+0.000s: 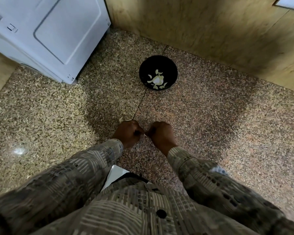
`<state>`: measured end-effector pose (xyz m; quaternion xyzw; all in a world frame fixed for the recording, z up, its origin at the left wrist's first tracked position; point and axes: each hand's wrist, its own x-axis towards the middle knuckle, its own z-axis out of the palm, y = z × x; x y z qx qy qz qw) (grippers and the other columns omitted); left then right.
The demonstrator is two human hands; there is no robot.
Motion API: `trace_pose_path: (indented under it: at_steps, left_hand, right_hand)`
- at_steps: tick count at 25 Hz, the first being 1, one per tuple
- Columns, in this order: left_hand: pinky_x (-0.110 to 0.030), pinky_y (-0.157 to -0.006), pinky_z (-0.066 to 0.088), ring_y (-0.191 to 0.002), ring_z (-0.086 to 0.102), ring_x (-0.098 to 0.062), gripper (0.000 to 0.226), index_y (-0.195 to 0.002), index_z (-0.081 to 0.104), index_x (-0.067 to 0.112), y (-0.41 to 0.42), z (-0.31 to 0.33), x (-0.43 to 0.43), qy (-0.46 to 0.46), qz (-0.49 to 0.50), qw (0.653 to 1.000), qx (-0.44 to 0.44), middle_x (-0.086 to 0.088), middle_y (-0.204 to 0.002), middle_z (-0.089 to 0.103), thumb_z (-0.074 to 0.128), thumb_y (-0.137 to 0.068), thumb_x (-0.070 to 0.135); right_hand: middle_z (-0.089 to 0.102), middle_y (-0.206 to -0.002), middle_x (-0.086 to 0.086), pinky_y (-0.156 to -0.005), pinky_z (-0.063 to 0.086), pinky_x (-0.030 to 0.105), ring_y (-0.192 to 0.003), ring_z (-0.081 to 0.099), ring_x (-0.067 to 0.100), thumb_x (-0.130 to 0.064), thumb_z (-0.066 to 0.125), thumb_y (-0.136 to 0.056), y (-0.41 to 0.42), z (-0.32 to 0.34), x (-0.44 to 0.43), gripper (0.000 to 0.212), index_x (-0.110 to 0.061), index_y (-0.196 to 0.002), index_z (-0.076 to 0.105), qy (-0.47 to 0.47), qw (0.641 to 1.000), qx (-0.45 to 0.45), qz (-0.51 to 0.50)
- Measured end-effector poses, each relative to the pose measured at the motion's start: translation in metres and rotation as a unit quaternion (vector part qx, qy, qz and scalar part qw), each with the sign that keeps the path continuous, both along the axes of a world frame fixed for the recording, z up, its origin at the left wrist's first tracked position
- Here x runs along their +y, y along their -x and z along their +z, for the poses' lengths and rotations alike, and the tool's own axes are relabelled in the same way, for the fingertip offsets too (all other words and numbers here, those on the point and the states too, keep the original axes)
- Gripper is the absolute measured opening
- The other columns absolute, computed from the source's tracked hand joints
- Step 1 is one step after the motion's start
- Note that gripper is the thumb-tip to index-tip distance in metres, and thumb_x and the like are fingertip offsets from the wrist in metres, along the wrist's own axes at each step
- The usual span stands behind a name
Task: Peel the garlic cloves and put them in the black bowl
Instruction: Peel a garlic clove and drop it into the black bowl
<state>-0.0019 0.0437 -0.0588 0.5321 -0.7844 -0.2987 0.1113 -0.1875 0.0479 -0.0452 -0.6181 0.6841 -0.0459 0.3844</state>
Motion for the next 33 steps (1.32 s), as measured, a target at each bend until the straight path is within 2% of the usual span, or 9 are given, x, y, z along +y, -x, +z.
trace_pose_path:
  at_steps: [11, 14, 20, 22, 25, 27, 29, 30, 33]
  left_hand:
    - [-0.032, -0.078, 0.055, -0.083, 0.071, -0.028, 0.016, -0.087, 0.084, 0.019, 0.001, 0.005, -0.004, -0.008, 0.020, 1.000, -0.006, -0.006, -0.086, 0.074, 0.078, -0.077, 0.008]
    - [-0.035, -0.077, 0.056, -0.082, 0.070, -0.031, 0.014, -0.088, 0.084, 0.019, 0.001, 0.007, 0.000, -0.015, 0.022, 1.000, -0.009, -0.008, -0.086, 0.074, 0.076, -0.079, 0.012]
    - [-0.031, -0.069, 0.053, -0.073, 0.068, -0.014, 0.008, -0.084, 0.080, 0.021, 0.013, 0.022, 0.026, -0.046, 0.115, 0.991, 0.053, 0.002, -0.078, 0.074, 0.074, -0.088, 0.025]
    - [-0.030, -0.067, 0.054, -0.069, 0.067, -0.014, 0.011, -0.083, 0.077, 0.016, 0.028, 0.038, 0.043, -0.151, 0.255, 0.934, 0.198, 0.001, -0.075, 0.073, 0.073, -0.092, 0.019]
    - [-0.032, -0.069, 0.059, -0.073, 0.068, -0.019, 0.011, -0.092, 0.073, 0.003, 0.059, 0.077, 0.066, -0.311, 0.369, 0.748, 0.456, -0.009, -0.080, 0.073, 0.064, -0.097, 0.006]
    - [-0.029, -0.068, 0.060, -0.074, 0.070, -0.017, 0.013, -0.098, 0.070, 0.000, 0.070, 0.099, 0.077, -0.337, 0.355, 0.695, 0.526, -0.009, -0.082, 0.074, 0.059, -0.099, 0.005]
    - [-0.028, -0.067, 0.061, -0.075, 0.070, -0.018, 0.015, -0.095, 0.072, 0.000, 0.076, 0.118, 0.087, -0.336, 0.339, 0.675, 0.563, -0.012, -0.085, 0.074, 0.058, -0.099, 0.005]
    - [-0.030, -0.068, 0.061, -0.077, 0.070, -0.020, 0.014, -0.093, 0.072, 0.001, 0.079, 0.126, 0.093, -0.309, 0.334, 0.692, 0.560, -0.014, -0.086, 0.074, 0.060, -0.098, 0.005]
    - [-0.028, -0.068, 0.059, -0.076, 0.072, -0.018, 0.007, -0.093, 0.075, 0.008, 0.090, 0.155, 0.109, -0.090, 0.322, 0.855, 0.397, -0.006, -0.084, 0.076, 0.069, -0.094, 0.006]
  right_hand:
    - [0.073, -0.088, 0.003, -0.070, 0.054, 0.032, -0.081, 0.067, 0.021, -0.039, 0.077, -0.087, 0.002, 0.007, -0.002, 0.021, -0.020, -0.079, 0.071, -0.003, 0.999, 0.027, 0.037]
    - [0.074, -0.086, 0.004, -0.067, 0.050, 0.027, -0.078, 0.068, 0.020, -0.033, 0.076, -0.087, -0.004, 0.011, 0.005, 0.016, -0.018, -0.080, 0.073, 0.016, 1.000, 0.024, -0.002]
    - [0.078, -0.085, 0.009, -0.070, 0.059, 0.042, -0.070, 0.066, 0.022, -0.017, 0.068, -0.094, 0.016, 0.027, 0.020, 0.012, -0.018, -0.089, 0.079, -0.043, 0.984, -0.154, -0.084]
    - [0.076, -0.081, 0.011, -0.064, 0.056, 0.037, -0.069, 0.066, 0.023, -0.007, 0.065, -0.096, 0.021, 0.043, 0.024, 0.013, -0.012, -0.090, 0.076, -0.084, 0.948, -0.260, -0.163]
    - [0.071, -0.082, 0.010, -0.071, 0.056, 0.044, -0.076, 0.064, 0.024, -0.006, 0.060, -0.100, 0.033, 0.070, 0.040, 0.012, -0.006, -0.093, 0.070, -0.059, 0.923, -0.351, -0.145]
    - [0.069, -0.084, 0.008, -0.080, 0.057, 0.049, -0.081, 0.063, 0.025, -0.009, 0.059, -0.102, 0.043, 0.090, 0.050, 0.013, -0.008, -0.093, 0.068, -0.039, 0.908, -0.397, -0.129]
    - [0.068, -0.083, 0.008, -0.080, 0.055, 0.045, -0.081, 0.063, 0.024, -0.007, 0.058, -0.102, 0.054, 0.110, 0.058, 0.011, -0.009, -0.096, 0.067, -0.042, 0.886, -0.444, -0.124]
    - [0.069, -0.083, 0.007, -0.080, 0.055, 0.042, -0.080, 0.064, 0.021, -0.006, 0.058, -0.102, 0.058, 0.121, 0.062, 0.010, -0.008, -0.098, 0.067, -0.044, 0.879, -0.460, -0.120]
    - [0.070, -0.086, 0.009, -0.076, 0.056, 0.034, -0.078, 0.065, 0.017, -0.003, 0.062, -0.099, 0.073, 0.151, 0.078, 0.008, -0.003, -0.103, 0.069, -0.045, 0.858, -0.495, -0.132]
